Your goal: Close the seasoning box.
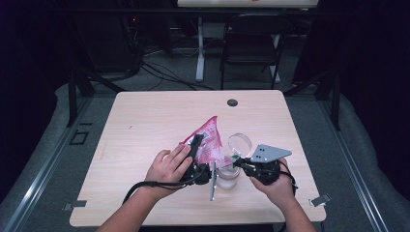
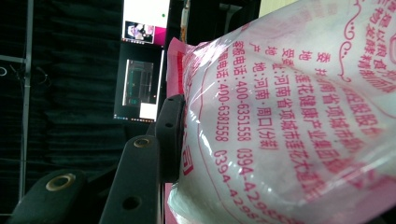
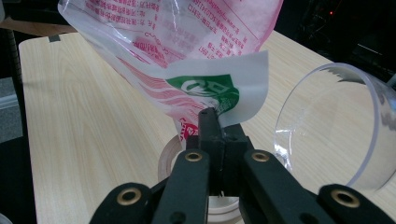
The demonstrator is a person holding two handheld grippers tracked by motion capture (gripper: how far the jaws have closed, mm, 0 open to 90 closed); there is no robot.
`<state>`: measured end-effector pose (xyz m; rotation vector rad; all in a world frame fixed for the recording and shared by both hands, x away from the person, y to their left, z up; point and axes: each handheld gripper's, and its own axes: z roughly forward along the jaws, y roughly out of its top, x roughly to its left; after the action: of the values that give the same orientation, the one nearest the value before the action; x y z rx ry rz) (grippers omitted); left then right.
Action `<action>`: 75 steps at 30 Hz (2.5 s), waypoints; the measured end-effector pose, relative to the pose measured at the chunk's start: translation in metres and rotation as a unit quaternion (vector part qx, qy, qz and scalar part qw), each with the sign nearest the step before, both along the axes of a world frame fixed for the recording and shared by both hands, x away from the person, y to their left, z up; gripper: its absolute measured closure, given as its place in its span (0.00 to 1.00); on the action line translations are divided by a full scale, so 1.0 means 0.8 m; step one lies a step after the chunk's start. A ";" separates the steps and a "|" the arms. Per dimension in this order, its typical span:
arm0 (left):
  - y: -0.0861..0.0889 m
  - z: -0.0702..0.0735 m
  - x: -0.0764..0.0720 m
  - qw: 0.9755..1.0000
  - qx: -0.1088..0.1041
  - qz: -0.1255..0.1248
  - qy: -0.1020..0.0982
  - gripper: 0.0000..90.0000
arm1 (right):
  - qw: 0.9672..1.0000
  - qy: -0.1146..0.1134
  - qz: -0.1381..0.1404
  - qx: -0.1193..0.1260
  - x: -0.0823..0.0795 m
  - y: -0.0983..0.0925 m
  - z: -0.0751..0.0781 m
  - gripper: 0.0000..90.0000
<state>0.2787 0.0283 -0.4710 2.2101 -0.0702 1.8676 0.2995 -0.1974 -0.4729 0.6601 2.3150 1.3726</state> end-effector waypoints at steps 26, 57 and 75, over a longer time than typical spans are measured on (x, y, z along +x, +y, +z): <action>-0.001 0.000 -0.002 1.000 0.004 -0.003 -0.009 0.70 | 1.000 -0.001 -0.002 -0.002 0.000 0.000 0.000 1.00; -0.006 0.001 -0.005 1.000 0.008 -0.009 -0.015 0.70 | 1.000 -0.001 -0.005 -0.005 0.000 0.000 -0.001 1.00; -0.009 0.000 -0.006 1.000 0.008 -0.012 -0.012 0.70 | 1.000 0.001 -0.006 -0.009 0.001 0.000 -0.002 1.00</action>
<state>0.2739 0.0211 -0.4713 2.1883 -0.1176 1.8869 0.3000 -0.1974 -0.4745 0.6686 2.3183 1.3449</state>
